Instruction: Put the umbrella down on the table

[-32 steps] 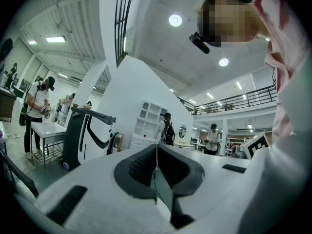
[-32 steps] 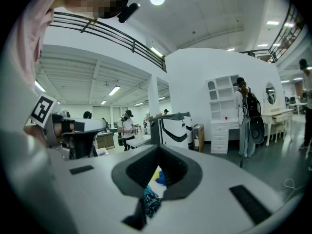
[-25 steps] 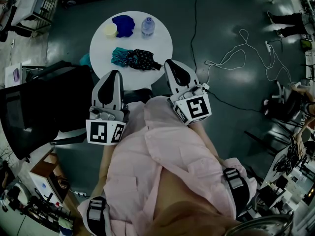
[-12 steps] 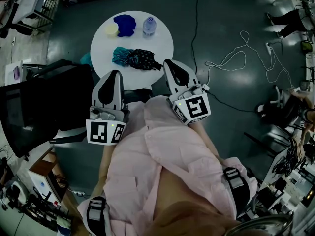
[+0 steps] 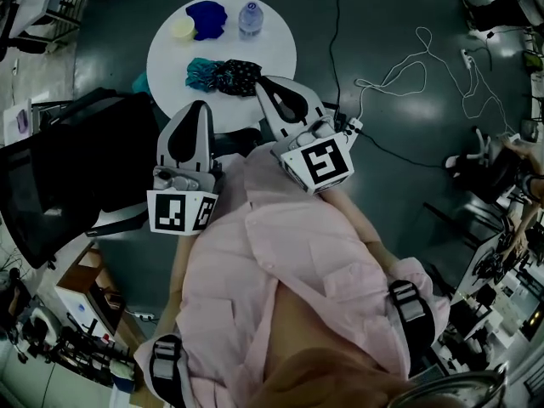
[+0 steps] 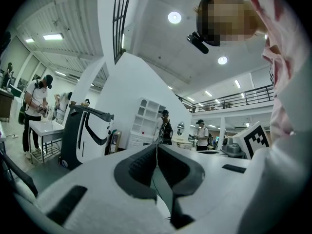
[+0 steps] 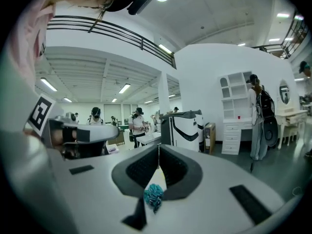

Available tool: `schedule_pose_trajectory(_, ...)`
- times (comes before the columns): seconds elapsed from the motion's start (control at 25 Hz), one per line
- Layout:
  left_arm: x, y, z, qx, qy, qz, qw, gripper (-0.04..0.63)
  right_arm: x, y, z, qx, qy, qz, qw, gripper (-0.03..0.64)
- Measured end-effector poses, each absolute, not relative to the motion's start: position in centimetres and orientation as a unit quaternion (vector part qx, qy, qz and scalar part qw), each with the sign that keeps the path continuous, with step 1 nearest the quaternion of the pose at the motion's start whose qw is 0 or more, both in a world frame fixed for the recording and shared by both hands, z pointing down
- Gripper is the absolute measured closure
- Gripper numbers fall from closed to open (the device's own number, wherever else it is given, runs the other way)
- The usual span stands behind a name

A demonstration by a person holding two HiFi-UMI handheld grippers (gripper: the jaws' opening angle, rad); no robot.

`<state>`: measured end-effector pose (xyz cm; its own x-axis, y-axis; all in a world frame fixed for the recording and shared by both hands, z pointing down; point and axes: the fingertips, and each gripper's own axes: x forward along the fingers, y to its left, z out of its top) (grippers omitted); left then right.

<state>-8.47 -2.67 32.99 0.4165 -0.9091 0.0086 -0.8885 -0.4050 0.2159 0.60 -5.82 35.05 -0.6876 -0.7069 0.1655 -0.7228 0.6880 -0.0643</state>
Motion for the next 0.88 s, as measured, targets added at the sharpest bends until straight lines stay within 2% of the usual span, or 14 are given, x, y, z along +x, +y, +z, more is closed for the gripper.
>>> schedule_pose_trajectory(0.24, -8.0, -2.4, 33.4, 0.835, -0.537, -0.055, 0.108, 0.574, -1.5, -4.3, 36.1, 0.353, -0.929, 0.066, 0.092, 0.586)
schedule_pose_trajectory(0.88, -7.0, -2.9, 33.9, 0.843, -0.522, -0.050, 0.121, 0.574, -0.9, -4.6, 37.1, 0.362, -0.923, 0.083, 0.099, 0.588)
